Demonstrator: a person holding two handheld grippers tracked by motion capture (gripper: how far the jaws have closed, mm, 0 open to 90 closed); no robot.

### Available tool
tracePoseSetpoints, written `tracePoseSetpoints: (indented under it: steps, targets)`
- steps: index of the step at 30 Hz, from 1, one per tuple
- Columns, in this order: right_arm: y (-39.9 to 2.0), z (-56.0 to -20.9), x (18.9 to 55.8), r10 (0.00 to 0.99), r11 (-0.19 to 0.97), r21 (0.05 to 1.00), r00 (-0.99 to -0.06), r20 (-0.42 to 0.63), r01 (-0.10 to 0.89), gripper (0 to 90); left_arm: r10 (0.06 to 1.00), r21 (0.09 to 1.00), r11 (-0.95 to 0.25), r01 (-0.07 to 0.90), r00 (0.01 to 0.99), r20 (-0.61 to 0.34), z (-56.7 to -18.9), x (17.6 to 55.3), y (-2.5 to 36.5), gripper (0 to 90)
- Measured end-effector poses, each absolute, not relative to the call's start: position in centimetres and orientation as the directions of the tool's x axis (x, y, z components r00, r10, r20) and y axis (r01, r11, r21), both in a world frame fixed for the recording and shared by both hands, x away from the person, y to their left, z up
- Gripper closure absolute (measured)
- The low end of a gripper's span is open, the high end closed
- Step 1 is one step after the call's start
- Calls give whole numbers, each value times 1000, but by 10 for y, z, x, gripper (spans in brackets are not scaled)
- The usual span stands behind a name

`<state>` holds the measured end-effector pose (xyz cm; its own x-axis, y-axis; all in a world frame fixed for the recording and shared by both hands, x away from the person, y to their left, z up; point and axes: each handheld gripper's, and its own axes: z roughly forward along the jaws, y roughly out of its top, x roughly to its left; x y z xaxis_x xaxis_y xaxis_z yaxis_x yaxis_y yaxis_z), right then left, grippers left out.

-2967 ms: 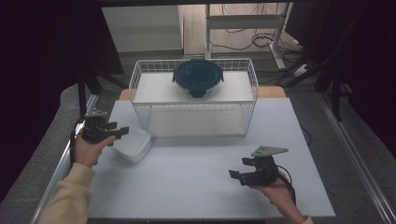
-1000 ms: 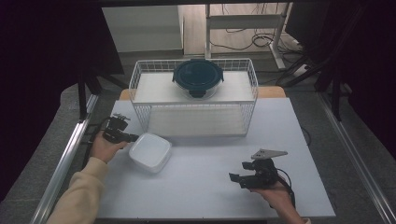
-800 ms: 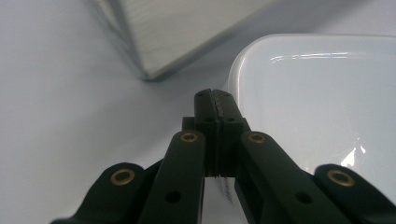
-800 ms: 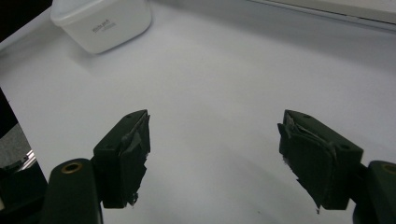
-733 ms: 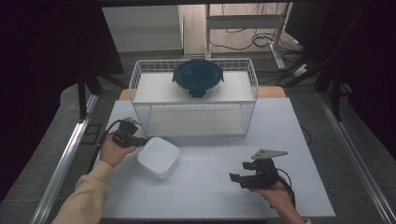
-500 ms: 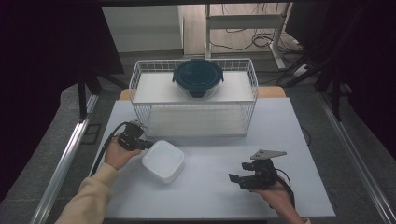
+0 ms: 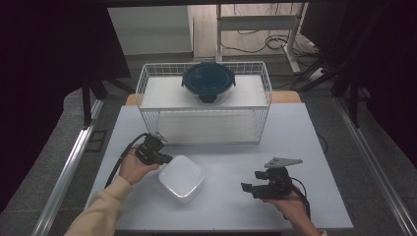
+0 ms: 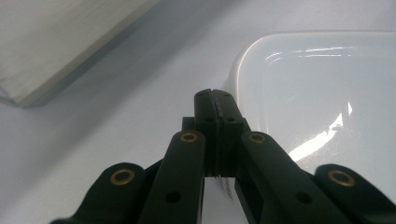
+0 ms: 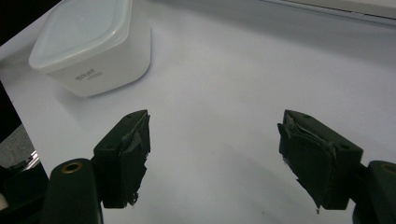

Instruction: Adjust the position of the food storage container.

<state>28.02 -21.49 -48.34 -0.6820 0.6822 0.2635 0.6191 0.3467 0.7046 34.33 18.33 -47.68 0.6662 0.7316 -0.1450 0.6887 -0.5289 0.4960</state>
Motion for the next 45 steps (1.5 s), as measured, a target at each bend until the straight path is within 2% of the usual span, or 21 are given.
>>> tracePoseSetpoints:
  steps: [10,15,21,26,34,45]
  targets:
    - [-216,-483,280,683,348,707,-683,258,615,245,728,495,-531,688,669,-149,-477,343,180,898]
    - [-217,-484,280,686,345,708,-680,256,616,246,744,529,-507,680,656,-131,-467,337,191,899]
    - [-218,-483,281,688,341,710,-678,259,617,246,778,569,-444,693,612,-138,-453,315,224,899]
    - [-218,-481,280,690,335,714,-676,259,615,246,794,541,-425,726,586,-163,-468,283,241,898]
    - [-217,-482,281,691,338,712,-676,257,616,246,759,511,-453,731,616,-208,-491,258,227,896]
    - [-220,-482,282,695,337,708,-671,258,620,246,739,502,-476,722,638,-217,-498,265,206,895]
